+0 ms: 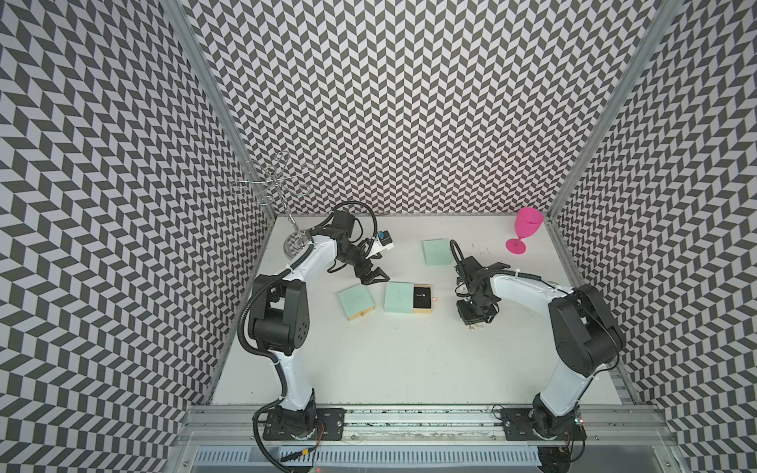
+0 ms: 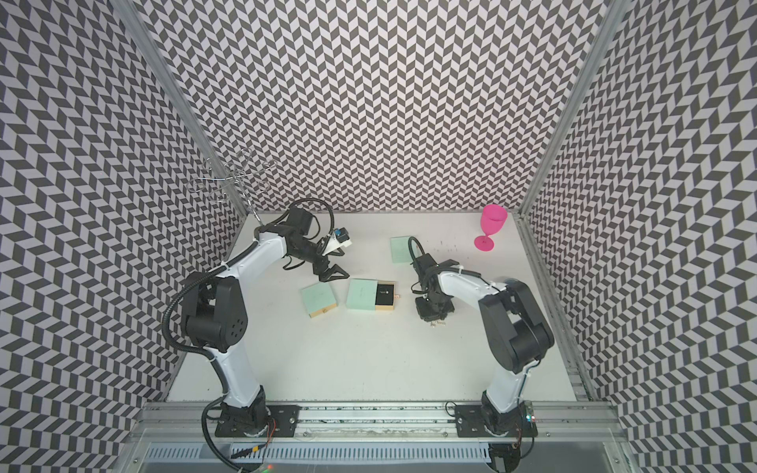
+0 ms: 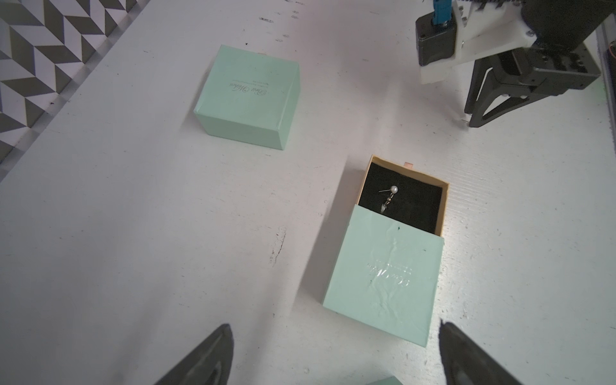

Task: Place the earrings into the drawer-style jewelry box
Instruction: Pick up the earring from the center of the board.

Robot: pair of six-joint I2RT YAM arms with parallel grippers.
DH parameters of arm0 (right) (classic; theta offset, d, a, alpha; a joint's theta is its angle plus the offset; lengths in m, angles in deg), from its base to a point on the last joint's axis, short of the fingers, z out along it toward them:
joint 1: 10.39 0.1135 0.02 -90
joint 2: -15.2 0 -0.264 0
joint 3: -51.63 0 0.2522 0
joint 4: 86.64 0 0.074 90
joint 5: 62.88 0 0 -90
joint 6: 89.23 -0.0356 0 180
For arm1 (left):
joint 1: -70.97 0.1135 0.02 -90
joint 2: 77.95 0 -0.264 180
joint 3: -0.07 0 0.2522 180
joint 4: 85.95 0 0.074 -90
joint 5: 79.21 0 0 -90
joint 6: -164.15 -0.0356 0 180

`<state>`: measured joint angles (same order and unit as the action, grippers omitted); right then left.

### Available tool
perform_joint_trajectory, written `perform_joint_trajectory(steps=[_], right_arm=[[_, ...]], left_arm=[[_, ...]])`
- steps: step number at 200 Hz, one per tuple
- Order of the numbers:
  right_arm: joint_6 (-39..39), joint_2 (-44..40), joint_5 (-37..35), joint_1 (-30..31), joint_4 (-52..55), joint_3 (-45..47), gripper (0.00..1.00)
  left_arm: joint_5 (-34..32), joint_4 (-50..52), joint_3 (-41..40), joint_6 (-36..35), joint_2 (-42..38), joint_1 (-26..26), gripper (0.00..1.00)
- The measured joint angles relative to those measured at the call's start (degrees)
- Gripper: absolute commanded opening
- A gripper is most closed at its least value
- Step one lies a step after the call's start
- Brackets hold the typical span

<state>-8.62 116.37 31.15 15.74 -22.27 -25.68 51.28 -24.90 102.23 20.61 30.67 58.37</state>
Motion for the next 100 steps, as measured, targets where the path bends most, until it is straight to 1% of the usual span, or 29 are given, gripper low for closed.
perform_joint_trajectory(steps=[31, 100], right_arm=[[-0.1, -0.2, -0.1, 0.0, 0.1, 1.8, 0.22], [0.2, -0.2, 0.1, 0.1, -0.2, 1.8, 0.21]], left_arm=[[0.0, 0.3, 0.0, -0.2, 0.0, 0.0, 0.97], [0.0, 0.4, 0.0, -0.6, 0.0, 0.0, 0.97]])
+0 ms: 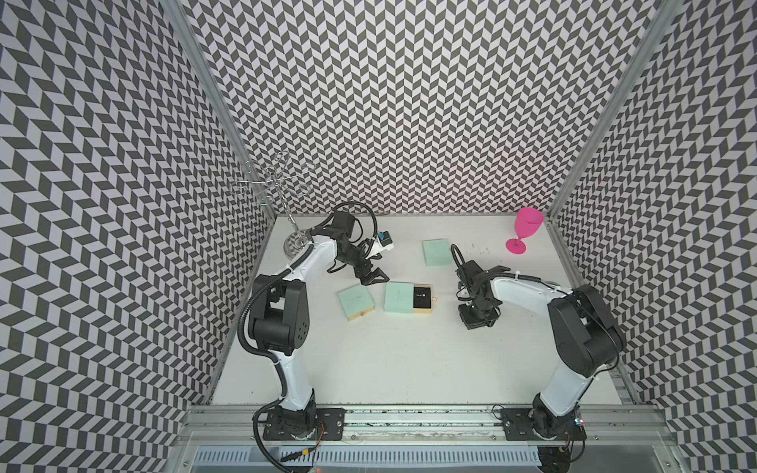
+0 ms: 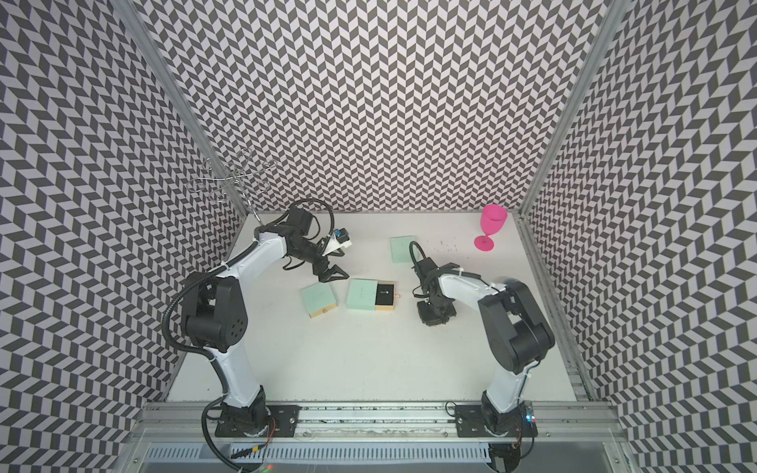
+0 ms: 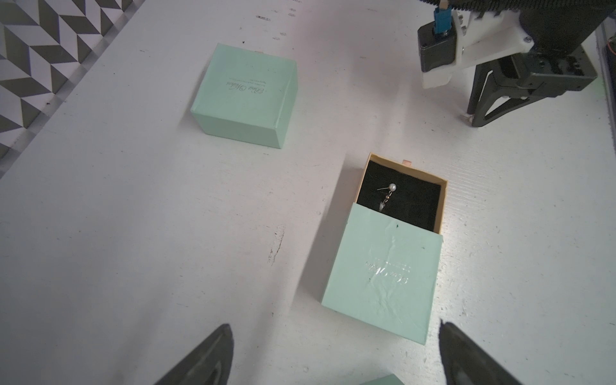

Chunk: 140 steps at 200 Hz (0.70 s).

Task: Place the earrings into the drawer-style jewelry box
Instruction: Pick up the earring from the center of the board.

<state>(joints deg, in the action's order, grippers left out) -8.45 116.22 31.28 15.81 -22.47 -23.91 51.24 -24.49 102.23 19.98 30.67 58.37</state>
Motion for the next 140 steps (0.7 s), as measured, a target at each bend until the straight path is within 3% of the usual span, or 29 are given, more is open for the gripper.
perform_joint_trajectory(steps=[140], right_arm=[[0.2, 2.1, -0.8, 1.0, 0.7, -2.5, 0.11]], left_arm=[[0.0, 0.0, 0.0, 0.0, 0.0, 0.0, 0.97]])
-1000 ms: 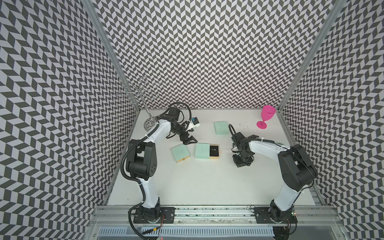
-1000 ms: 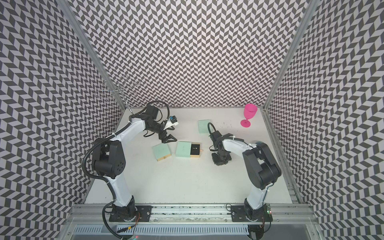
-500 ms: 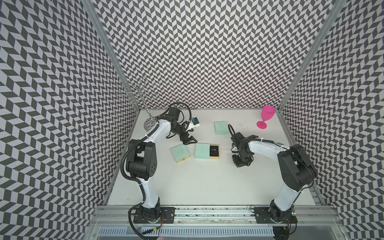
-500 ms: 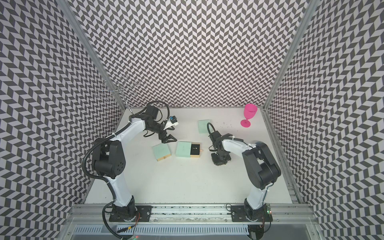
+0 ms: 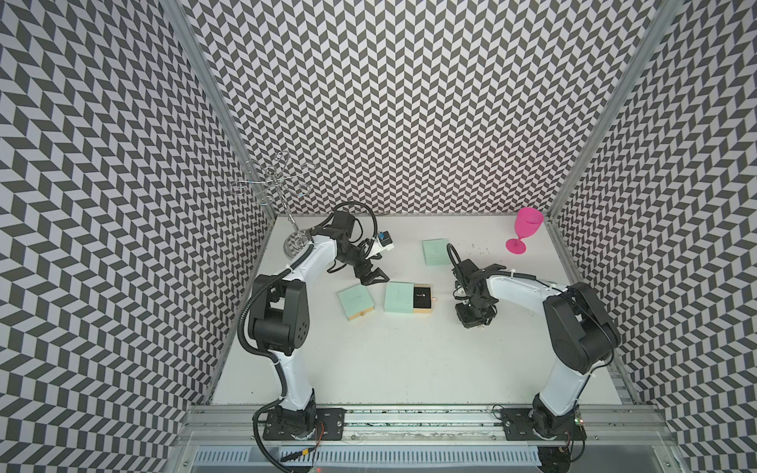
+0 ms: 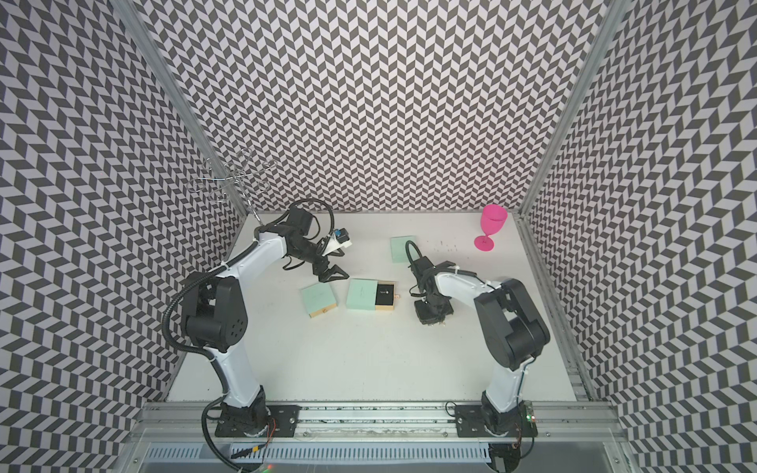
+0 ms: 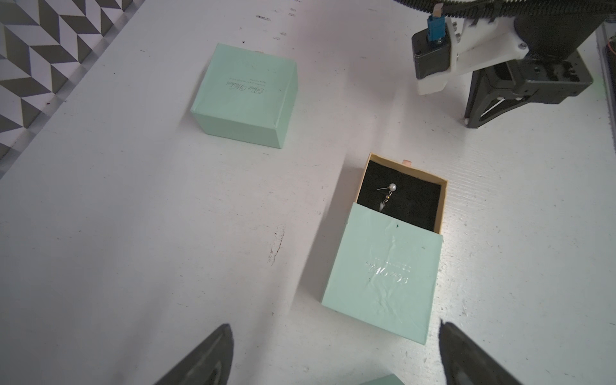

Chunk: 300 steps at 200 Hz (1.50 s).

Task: Place the earrings into the drawer-style jewelry box
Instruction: Pick up the earring from the center of the board.

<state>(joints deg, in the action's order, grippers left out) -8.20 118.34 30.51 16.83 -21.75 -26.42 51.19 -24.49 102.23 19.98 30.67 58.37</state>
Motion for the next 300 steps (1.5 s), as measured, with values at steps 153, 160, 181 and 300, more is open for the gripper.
perform_joint_trajectory(steps=[153, 160, 181, 300], right_arm=[[0.9, -2.2, -0.8, 0.0, 4.2, -5.0, 0.22], [0.9, -2.2, -0.6, 0.1, 4.2, -4.6, 0.22], [0.9, -1.9, -0.5, 0.1, 4.1, -4.0, 0.22], [0.8, 2.2, -1.5, 1.9, 2.0, -4.0, 0.22]], left_arm=[[0.0, 0.1, 0.0, 0.0, 0.0, 0.0, 0.97], [0.0, 0.1, 0.0, 0.0, 0.0, 0.0, 0.97], [0.0, 0.1, 0.0, 0.0, 0.0, 0.0, 0.97], [-0.1, 0.1, 0.0, -0.2, 0.0, 0.0, 0.97]])
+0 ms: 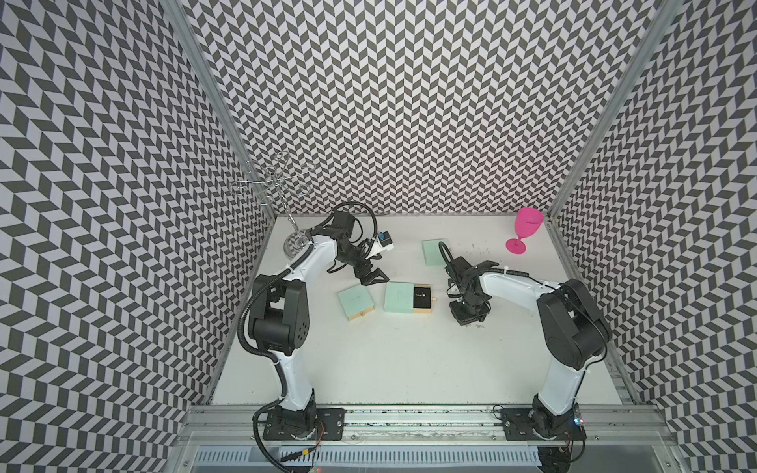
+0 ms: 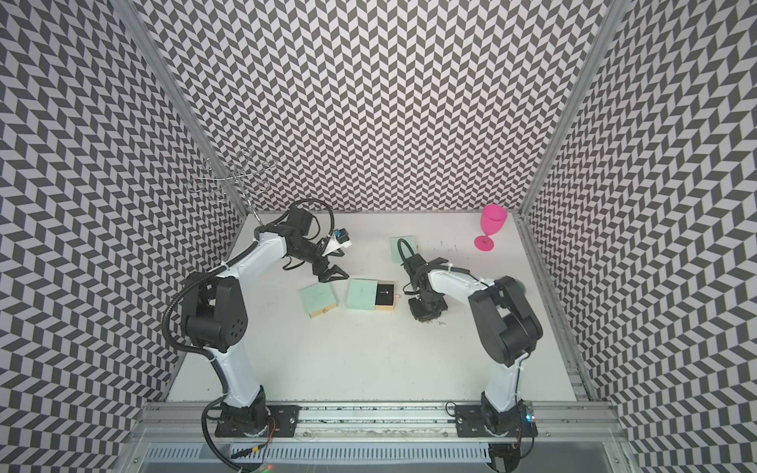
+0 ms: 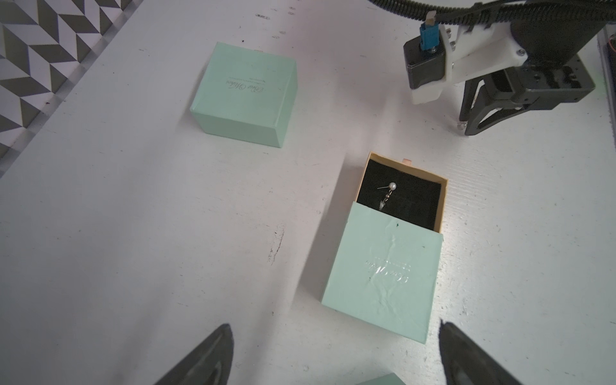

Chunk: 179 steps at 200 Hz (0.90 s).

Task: Place the earrings into the drawer-style jewelry box
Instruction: Pick up the earring from the center of the board.

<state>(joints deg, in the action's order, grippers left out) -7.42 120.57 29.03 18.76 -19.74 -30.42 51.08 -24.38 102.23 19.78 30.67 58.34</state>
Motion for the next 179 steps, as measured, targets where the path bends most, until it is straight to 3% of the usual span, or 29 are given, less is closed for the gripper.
perform_joint_trajectory(steps=[106, 179], right_arm=[[0.2, 1.3, -1.1, 0.7, 0.6, -0.5, 0.19], [0.6, 2.3, -1.9, 0.8, 1.4, -1.6, 0.09]], left_arm=[[0.0, 0.1, 0.0, 0.0, 0.0, 0.0, 0.97], [0.0, 0.2, 0.0, -0.1, 0.0, 0.0, 0.97]])
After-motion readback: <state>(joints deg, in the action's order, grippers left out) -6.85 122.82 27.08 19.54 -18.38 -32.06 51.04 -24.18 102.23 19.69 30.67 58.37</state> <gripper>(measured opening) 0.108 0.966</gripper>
